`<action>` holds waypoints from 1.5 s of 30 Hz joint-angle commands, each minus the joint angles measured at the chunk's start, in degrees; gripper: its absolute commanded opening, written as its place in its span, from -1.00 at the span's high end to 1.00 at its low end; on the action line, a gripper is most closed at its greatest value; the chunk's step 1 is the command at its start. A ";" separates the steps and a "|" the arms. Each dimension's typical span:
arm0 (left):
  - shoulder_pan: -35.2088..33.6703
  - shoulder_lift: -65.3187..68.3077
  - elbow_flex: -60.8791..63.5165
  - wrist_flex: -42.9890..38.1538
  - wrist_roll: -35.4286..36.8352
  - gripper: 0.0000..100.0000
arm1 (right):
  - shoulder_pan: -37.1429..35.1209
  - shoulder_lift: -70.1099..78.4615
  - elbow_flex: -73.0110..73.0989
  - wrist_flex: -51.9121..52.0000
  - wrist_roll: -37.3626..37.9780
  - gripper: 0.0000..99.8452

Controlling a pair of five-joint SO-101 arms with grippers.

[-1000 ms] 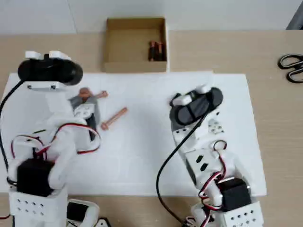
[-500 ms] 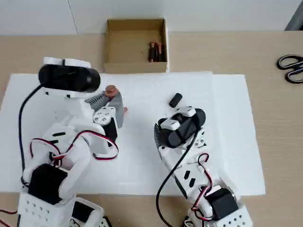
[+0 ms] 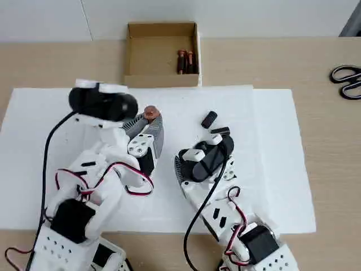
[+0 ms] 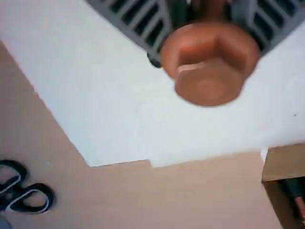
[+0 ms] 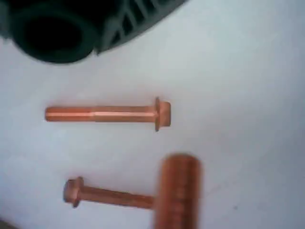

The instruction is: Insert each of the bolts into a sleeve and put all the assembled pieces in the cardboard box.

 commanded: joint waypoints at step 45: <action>3.52 -4.31 9.27 -10.29 6.33 0.99 | -5.41 -0.92 2.20 -5.85 -5.01 0.99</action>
